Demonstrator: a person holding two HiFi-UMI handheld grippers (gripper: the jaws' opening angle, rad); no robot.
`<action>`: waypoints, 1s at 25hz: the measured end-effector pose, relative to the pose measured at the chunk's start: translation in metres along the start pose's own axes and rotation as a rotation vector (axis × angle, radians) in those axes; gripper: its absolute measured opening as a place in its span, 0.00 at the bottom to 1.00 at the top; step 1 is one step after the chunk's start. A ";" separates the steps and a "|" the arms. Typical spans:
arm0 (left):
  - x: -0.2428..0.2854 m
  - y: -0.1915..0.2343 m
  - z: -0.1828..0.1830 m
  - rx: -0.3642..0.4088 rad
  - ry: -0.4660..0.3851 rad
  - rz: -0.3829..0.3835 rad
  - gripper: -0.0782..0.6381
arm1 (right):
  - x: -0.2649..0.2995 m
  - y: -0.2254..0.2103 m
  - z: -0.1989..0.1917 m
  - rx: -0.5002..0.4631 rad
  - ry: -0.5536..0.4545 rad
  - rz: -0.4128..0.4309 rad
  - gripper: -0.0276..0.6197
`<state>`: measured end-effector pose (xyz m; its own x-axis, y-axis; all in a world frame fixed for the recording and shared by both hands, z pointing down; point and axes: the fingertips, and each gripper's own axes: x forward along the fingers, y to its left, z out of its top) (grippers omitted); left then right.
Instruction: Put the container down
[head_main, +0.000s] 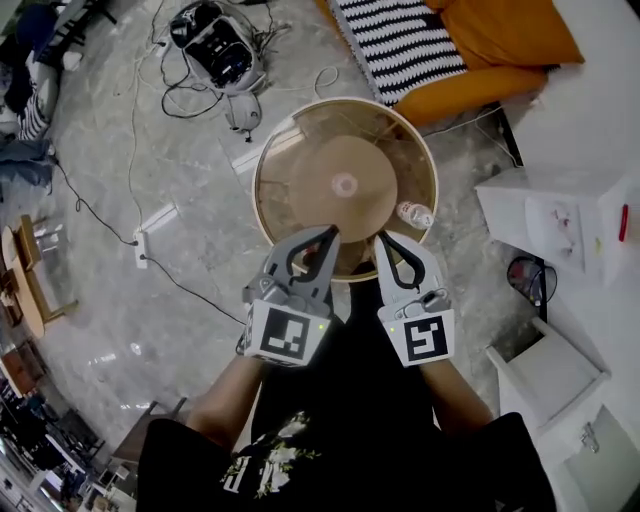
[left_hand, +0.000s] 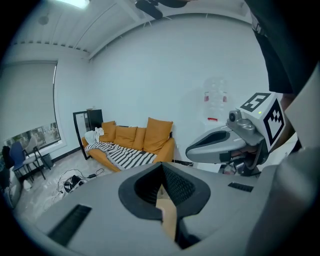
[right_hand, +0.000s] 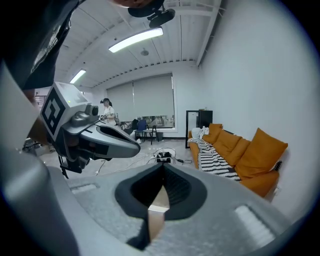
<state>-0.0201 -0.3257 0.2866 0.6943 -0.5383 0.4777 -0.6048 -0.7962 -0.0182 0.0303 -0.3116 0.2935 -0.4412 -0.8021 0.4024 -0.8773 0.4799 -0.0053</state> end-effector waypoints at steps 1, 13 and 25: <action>-0.005 -0.001 0.006 -0.004 -0.005 0.002 0.13 | -0.004 0.000 0.008 0.001 -0.010 0.001 0.04; -0.073 0.000 0.123 -0.075 -0.179 0.065 0.13 | -0.056 -0.005 0.117 0.026 -0.173 0.035 0.04; -0.122 -0.030 0.171 -0.099 -0.288 0.081 0.13 | -0.112 0.010 0.175 -0.038 -0.283 0.086 0.03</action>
<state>-0.0198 -0.2835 0.0792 0.7154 -0.6666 0.2097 -0.6882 -0.7240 0.0465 0.0375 -0.2790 0.0886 -0.5530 -0.8228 0.1312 -0.8293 0.5587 0.0084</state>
